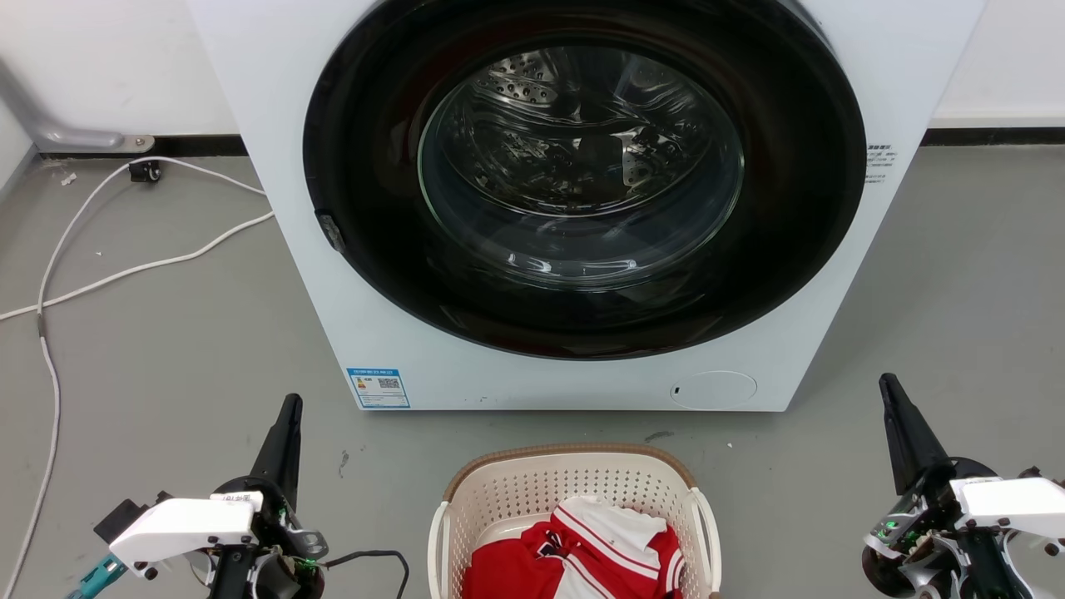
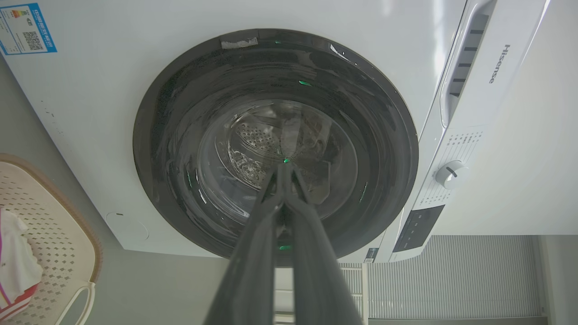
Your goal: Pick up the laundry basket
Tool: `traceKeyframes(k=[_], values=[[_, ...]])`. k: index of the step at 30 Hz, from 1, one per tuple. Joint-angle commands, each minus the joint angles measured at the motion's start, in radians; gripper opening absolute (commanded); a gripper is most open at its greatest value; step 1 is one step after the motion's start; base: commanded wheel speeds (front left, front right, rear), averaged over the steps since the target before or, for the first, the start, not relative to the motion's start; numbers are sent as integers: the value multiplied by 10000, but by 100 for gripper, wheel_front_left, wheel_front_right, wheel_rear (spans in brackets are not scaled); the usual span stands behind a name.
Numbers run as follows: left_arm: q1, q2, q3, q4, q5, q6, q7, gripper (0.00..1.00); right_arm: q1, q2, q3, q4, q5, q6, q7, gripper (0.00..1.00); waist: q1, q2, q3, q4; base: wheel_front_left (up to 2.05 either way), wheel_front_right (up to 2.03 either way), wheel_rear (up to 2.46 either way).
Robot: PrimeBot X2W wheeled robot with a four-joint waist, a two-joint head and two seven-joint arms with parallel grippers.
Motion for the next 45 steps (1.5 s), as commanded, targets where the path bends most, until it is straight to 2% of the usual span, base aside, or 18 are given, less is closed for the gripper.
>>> traceKeyframes(k=[1,43,44,45], values=[[-62,1,18,4,73,-32,55,0,-107,12,-27,16,-58,4,23,0,0,0,0,0,0,0,0],[-73,-69,117,7,146,-32,122,0,-118,78,-103,19,-117,4,78,0,0,0,0,0,0,0,0],[-5,-65,98,8,92,0,90,100,-4,50,-92,8,-81,0,82,100,1,0,0,0,0,0,0],[-5,-65,98,8,92,0,90,100,-4,50,-92,8,-81,0,82,100,1,0,0,0,0,0,0]])
